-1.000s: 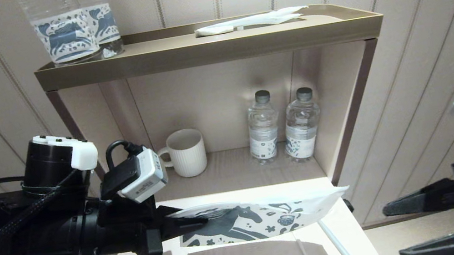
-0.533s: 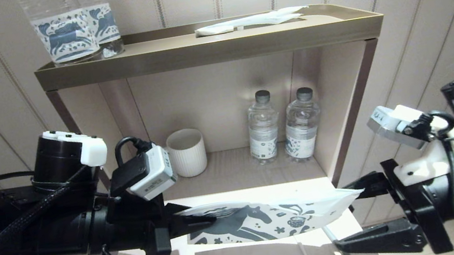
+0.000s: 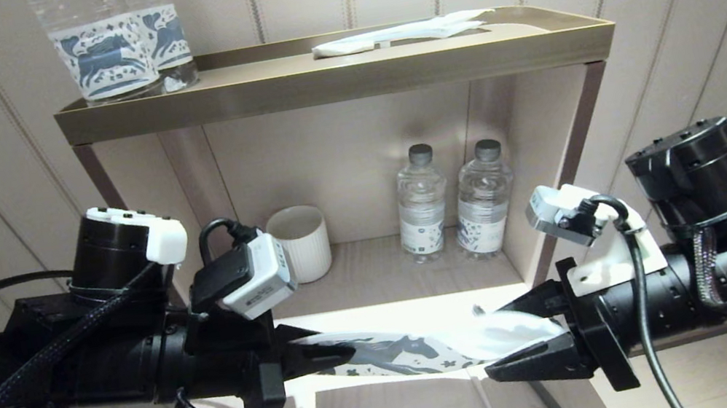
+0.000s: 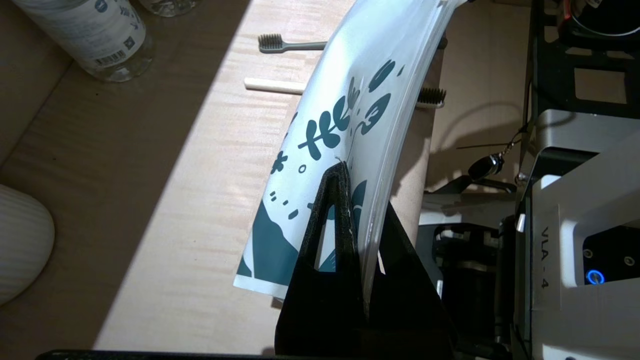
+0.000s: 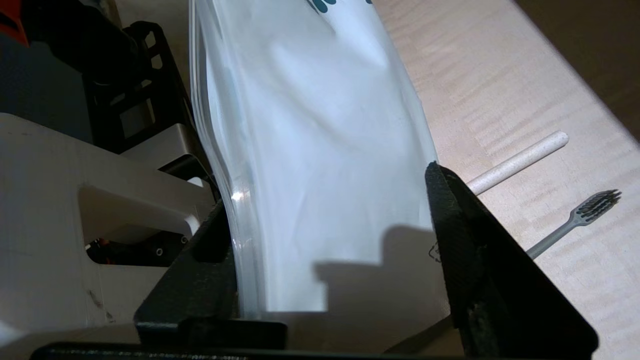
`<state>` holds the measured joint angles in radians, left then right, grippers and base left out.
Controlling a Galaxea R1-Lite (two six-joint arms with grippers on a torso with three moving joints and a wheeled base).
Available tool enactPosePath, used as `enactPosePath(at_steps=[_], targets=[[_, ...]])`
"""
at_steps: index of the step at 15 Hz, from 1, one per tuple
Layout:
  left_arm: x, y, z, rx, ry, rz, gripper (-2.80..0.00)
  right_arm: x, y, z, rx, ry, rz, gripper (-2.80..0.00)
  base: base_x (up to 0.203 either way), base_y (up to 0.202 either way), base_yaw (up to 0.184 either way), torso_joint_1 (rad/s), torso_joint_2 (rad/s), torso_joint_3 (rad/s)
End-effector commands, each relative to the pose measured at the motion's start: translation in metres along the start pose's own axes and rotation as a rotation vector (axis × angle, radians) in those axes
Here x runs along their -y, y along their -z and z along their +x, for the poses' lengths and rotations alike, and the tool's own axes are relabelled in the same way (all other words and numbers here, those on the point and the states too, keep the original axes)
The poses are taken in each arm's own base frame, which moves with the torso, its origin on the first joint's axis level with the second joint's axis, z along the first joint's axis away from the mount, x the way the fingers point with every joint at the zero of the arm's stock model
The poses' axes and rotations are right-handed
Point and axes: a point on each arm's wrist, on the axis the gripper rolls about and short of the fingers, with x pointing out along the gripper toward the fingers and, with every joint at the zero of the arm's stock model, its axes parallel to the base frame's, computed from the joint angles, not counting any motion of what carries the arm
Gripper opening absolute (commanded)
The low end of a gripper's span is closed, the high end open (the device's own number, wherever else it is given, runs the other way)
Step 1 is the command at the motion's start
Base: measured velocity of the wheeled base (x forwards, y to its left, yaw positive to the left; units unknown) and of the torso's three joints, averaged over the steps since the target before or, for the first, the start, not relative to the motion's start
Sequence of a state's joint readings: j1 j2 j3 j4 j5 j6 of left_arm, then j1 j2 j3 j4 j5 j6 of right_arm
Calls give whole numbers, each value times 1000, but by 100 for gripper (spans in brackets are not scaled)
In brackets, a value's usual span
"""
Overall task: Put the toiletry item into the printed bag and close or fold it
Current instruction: Open the storage bag
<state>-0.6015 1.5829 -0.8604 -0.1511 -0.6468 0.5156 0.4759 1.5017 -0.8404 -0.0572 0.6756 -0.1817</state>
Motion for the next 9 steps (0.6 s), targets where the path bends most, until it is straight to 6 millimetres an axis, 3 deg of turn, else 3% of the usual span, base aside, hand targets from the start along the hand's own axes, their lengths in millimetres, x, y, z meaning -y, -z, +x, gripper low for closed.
enactPosePath(at_steps=[1, 9], targets=[[-2, 0, 3, 0, 4, 4, -280, -1, 0, 1, -1, -8, -8, -280, 0, 0, 0, 0, 0, 0], [-1, 1, 6, -5, 14, 2, -280, -7, -4, -7, 23, 3, -28, -280, 0, 0, 0, 0, 0, 0]])
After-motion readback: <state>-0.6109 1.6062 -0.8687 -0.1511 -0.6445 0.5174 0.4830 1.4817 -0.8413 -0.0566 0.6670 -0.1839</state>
